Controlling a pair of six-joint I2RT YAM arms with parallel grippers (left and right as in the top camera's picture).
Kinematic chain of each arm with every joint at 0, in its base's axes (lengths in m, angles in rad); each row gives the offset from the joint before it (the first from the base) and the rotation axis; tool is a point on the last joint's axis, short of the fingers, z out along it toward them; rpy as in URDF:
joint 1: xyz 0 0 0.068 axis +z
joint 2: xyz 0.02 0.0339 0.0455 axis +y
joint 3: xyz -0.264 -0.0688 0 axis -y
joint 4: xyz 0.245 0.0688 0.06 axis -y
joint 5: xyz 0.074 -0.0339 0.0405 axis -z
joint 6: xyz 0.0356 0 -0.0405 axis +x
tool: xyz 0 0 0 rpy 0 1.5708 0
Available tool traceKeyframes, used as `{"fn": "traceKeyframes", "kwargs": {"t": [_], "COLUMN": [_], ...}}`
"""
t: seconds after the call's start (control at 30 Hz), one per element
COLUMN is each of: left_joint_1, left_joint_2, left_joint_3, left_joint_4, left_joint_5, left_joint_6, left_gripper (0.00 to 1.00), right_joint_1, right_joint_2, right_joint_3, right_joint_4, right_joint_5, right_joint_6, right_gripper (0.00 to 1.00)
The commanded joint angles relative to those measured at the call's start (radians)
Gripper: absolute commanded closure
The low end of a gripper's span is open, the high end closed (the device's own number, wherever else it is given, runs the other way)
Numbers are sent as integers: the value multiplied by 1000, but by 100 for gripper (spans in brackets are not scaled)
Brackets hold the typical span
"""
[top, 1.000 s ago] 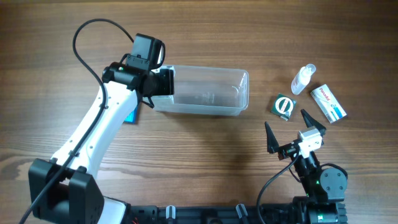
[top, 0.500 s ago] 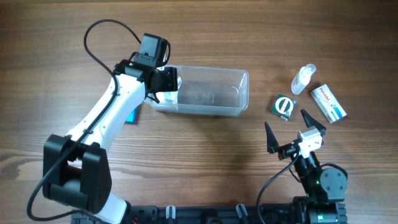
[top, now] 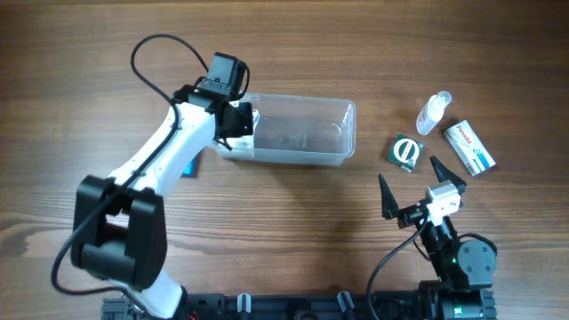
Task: Pack container
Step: 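Carry the Hansaplast box into the clear container and release, then move the left gripper to the blue medicine box and grasp it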
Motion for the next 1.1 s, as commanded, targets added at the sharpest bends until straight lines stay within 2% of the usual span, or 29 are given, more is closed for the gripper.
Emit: {"fn": "traceKeyframes", "kwargs": {"t": [0.0,0.6,0.83,1.07], "left_joint_1": [-4,-3,-3,34], "left_joint_2": [55,119,50,-125], "left_joint_3": [-8,-7,111,187], "left_joint_4": [-3,50,-29,-206], "left_joint_5": [9,8,5,-219], "left_joint_6": [-6,-5,2,3], "left_gripper": [96,96,96,96], "right_joint_1": [-4,-4,-4,-4], "right_joint_2": [-3,-3,-3,-3], "right_joint_3": [-1,-1,-1,-1], "right_joint_4": [3,3,3,3], "right_joint_5": [-20,-20,-20,-20], "right_joint_6": [-9,-9,-9,-9], "right_gripper": [0,0,0,0]}}
